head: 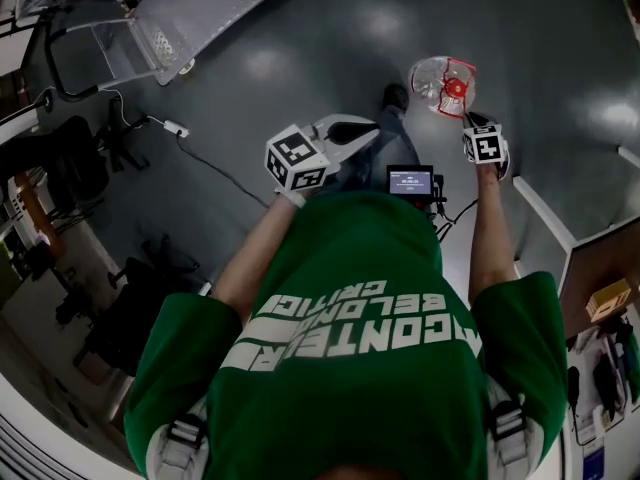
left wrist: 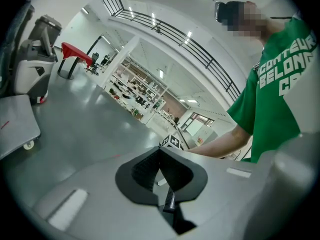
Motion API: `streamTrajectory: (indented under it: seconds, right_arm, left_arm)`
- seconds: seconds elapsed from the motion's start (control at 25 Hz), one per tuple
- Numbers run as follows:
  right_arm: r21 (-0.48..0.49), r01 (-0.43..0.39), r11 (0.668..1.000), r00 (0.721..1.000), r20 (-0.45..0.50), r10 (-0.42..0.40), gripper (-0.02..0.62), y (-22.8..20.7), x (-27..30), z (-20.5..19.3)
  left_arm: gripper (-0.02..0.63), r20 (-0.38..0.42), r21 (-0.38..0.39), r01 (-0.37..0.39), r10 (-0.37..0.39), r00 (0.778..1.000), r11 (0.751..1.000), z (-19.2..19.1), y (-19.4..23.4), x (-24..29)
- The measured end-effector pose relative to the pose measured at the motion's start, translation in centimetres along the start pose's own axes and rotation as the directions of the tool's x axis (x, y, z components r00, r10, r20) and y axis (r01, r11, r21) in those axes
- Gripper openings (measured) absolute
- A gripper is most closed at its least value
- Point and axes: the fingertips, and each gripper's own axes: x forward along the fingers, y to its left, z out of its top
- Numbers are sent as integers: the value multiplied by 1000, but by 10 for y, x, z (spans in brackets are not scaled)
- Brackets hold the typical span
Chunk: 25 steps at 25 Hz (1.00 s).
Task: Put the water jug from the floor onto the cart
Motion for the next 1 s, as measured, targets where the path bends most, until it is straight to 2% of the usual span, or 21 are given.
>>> streamTrajectory:
  seconds: [0.16,0.52,0.64,0.72,0.84,1.0]
  right_arm:
    - [60,-1,998,1000,3,1,76,-11,27,1]
    - [176,16,984,996,-93,1,260,-37,88,-25]
    - [198,72,978,981,-192,-33,297,-50,94,-39]
    - [199,99,975,967,-250,-47,350,-53,102,-45]
    - [209,95,973,967,-252,-40,386,-51,113,-52]
    - [216,89,972,962,-272,-27,400,-49,124,-64]
  left_arm:
    - [9,-31,-3,5,-5,1000,1000,1,5,6]
    - [9,-128,1,29,-28,991,1000,-1,2,36]
    - [9,-151,-3,50,-50,987,999,4,4,52]
    - [9,-168,-3,74,-74,983,997,7,8,61]
    - [9,-198,-1,104,-102,975,995,2,2,69]
    - [9,-228,-22,113,-115,967,993,-8,-3,74]
